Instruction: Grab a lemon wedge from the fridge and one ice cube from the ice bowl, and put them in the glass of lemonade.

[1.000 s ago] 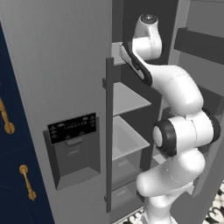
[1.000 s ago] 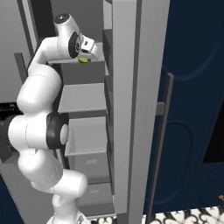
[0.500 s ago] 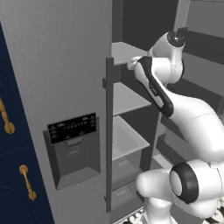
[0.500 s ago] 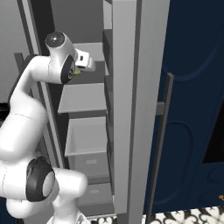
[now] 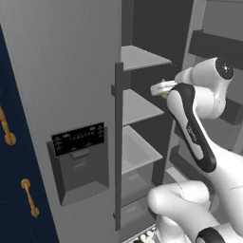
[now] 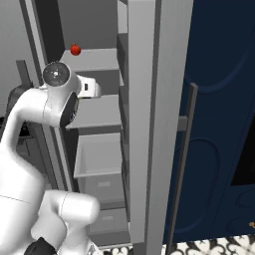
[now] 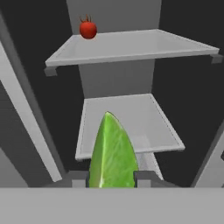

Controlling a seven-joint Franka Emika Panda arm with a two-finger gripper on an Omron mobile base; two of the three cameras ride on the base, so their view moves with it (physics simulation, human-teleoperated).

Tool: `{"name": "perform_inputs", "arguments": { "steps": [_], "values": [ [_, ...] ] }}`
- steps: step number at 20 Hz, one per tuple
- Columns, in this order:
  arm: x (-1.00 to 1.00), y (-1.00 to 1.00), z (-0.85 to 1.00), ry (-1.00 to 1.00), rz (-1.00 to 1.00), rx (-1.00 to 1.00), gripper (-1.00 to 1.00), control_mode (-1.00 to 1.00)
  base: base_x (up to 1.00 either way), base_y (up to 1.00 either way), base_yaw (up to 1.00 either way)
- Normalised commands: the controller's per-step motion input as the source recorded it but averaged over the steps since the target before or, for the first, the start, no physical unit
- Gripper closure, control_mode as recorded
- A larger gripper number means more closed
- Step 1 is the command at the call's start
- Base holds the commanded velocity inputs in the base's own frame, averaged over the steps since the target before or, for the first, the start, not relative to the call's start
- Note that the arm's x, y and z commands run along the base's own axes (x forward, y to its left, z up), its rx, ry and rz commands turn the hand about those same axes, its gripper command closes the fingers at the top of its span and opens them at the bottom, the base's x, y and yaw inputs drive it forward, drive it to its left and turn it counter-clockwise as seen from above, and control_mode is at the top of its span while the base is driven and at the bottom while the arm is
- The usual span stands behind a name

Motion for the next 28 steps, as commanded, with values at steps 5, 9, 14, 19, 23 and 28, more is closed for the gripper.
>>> {"name": "perform_inputs", "arguments": {
  "steps": [5,9,14,19,23,28],
  "values": [
    [-0.87,0.05,0.0,0.0,0.03,-0.01,1.0,-1.0,0.0,0.0,0.0],
    [-0.69,0.0,-0.04,0.0,0.0,-0.01,1.0,-1.0,0.0,0.0,0.0],
    [-0.58,0.0,-0.24,0.02,0.0,-0.03,1.0,-1.0,0.0,0.0,0.0],
    [0.0,0.0,0.0,0.0,0.0,0.0,1.0,1.0,-0.68,0.0,0.04],
    [0.0,0.0,0.0,0.0,0.0,0.0,1.0,1.0,-0.33,0.08,0.41],
    [0.0,0.0,0.0,0.0,0.0,0.0,1.0,1.0,-0.13,0.21,0.61]
  ]
}}
